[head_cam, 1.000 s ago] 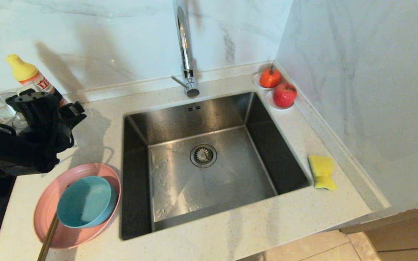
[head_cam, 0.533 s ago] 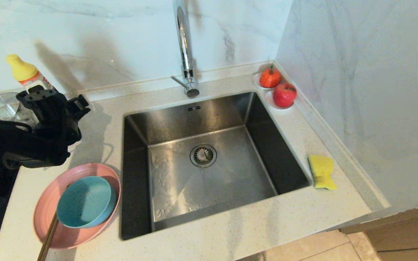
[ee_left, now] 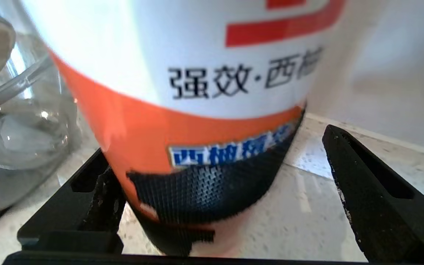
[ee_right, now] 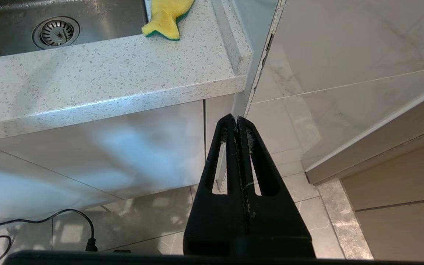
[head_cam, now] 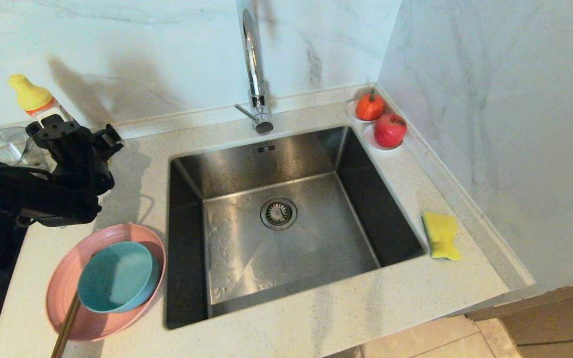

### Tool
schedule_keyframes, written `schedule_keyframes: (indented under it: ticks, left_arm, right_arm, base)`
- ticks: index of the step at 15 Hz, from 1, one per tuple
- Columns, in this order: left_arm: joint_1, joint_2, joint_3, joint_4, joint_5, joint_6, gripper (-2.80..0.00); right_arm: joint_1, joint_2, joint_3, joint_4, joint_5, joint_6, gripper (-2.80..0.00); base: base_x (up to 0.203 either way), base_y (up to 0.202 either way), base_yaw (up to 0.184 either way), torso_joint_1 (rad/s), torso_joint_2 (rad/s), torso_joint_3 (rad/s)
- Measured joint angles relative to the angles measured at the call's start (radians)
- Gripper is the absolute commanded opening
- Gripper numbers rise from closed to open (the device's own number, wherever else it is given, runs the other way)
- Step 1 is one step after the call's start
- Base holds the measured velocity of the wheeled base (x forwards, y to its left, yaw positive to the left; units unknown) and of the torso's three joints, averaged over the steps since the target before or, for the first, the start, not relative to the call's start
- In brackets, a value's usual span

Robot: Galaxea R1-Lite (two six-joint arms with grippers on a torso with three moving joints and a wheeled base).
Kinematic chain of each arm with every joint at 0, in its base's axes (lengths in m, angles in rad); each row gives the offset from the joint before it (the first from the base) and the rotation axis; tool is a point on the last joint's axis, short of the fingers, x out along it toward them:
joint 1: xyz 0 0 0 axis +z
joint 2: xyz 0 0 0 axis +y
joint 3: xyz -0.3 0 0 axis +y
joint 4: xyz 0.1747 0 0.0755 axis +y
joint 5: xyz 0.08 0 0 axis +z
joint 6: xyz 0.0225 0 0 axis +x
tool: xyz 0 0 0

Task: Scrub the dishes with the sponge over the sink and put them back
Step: Grab the dish soap

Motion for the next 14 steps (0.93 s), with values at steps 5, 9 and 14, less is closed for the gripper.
schedule_keyframes:
  ticks: [5,9,14]
  left_arm:
    - [0.009,0.044,-0.050,0.000,-0.004,0.003,0.00]
    - [0.012,0.074,-0.087,0.001,-0.005,0.000,0.00]
    - [0.014,0.104,-0.128,0.007,0.000,-0.002,-2.80]
  right_arm:
    - [0.000,0.000,0.000,0.000,0.000,0.000,-2.80]
    - [0.000,0.000,0.000,0.000,0.001,0.000,-2.80]
    - [0.000,0.000,0.000,0.000,0.000,0.000,-2.80]
  base:
    - [0.000,0.000,0.000,0.000,0.00,0.000]
    - [0.000,0.000,0.000,0.000,0.00,0.000]
    - [0.000,0.000,0.000,0.000,0.00,0.000]
